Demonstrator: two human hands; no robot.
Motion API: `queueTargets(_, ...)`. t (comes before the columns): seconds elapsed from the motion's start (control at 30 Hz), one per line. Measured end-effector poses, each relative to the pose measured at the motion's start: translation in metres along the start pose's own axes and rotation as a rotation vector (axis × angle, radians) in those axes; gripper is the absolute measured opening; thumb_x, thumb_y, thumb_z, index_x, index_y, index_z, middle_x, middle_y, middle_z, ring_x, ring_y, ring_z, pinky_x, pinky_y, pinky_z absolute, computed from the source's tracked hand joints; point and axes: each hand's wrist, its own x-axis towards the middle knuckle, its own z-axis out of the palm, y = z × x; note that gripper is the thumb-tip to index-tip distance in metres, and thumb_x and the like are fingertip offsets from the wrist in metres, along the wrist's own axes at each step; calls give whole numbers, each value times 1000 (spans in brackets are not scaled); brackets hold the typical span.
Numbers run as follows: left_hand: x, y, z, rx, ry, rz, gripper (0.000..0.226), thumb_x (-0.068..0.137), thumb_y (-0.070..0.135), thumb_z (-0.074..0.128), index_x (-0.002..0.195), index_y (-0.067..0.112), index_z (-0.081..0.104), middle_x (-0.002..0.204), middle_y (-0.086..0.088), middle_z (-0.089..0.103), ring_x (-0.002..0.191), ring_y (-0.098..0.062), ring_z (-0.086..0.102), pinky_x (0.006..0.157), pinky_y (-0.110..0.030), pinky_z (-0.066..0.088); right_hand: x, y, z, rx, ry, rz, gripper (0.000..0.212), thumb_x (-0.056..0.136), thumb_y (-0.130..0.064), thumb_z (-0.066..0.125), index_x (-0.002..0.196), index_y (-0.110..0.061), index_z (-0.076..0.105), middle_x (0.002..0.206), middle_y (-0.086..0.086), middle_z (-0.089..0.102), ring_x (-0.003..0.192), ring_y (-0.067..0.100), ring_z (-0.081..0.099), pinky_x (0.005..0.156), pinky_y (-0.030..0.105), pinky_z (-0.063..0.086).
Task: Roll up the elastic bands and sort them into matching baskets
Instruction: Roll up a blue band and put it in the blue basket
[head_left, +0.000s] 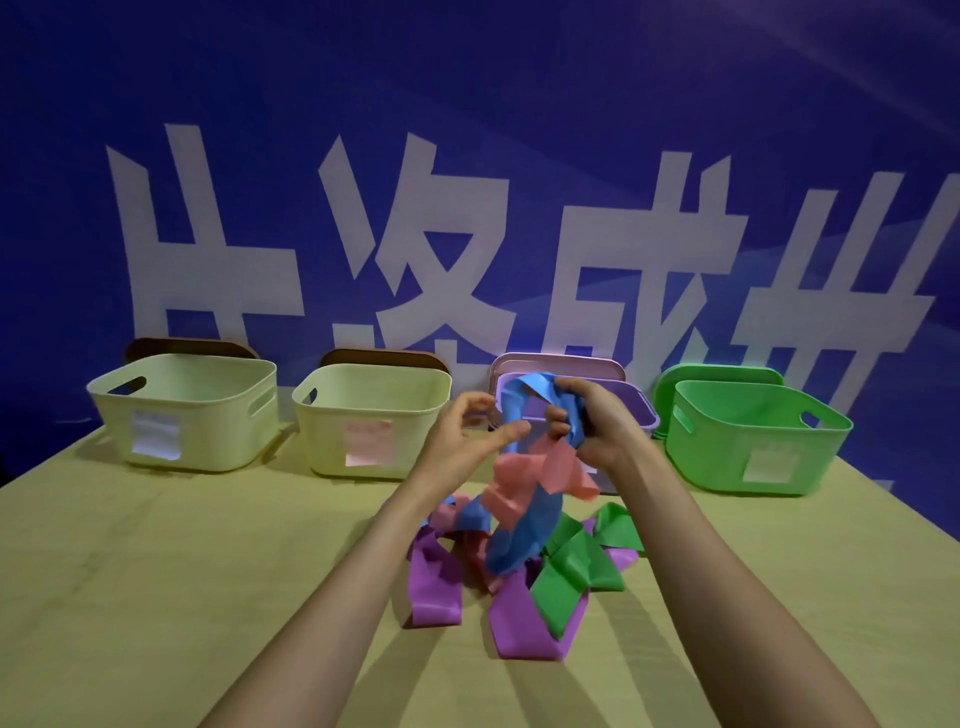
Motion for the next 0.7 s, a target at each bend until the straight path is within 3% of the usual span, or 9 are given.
queueTargets(0.1, 3, -5, 5, 58, -51, 145, 31, 72, 20, 81, 94, 20, 59, 97, 4, 59, 83, -8, 56, 76, -18, 47, -2, -3, 2, 12, -31, 12, 12, 96, -14, 44, 87, -8, 48, 47, 2, 40, 35, 9, 37, 33, 17, 30)
queueTargets(0.23, 7, -11, 10, 387, -173, 128, 35, 79, 28, 75, 111, 16, 65, 95, 6, 55, 72, -2, 49, 68, -10, 39, -3, -3, 4, 18, -55, 10, 9, 96, -14, 45, 91, -7, 49, 48, 3, 43, 36, 9, 41, 32, 17, 30)
queueTargets(0.4, 9, -17, 4, 544, -300, 62, 20, 81, 14, 71, 100, 9, 73, 93, -7, 71, 79, -11, 60, 75, -25, 47, -3, -7, -2, 58, -106, 25, 9, 97, -17, 46, 98, -9, 50, 50, 3, 46, 37, 9, 40, 32, 17, 31)
queueTargets(0.53, 7, -23, 7, 586, -205, 56, 28, 76, 22, 75, 101, 12, 66, 81, 3, 61, 66, -4, 51, 58, -12, 38, -3, -9, -5, 153, -151, 30, 10, 97, -15, 44, 100, -8, 50, 53, 3, 49, 37, 8, 42, 30, 15, 29)
queueTargets(0.63, 11, -34, 12, 691, -99, 83, 25, 76, 23, 73, 98, 13, 65, 95, -4, 53, 84, -19, 56, 72, -25, 43, -2, -8, -5, 210, -191, 79, 13, 96, -18, 45, 98, -6, 51, 59, 4, 46, 36, 8, 40, 29, 15, 29)
queueTargets(0.7, 13, -39, 11, 701, -49, 51, 16, 80, 19, 70, 94, 12, 66, 95, -5, 46, 86, -24, 54, 78, -30, 44, -3, -8, -6, 208, -189, 64, 13, 96, -18, 45, 96, -6, 50, 65, 4, 44, 37, 8, 40, 29, 14, 29)
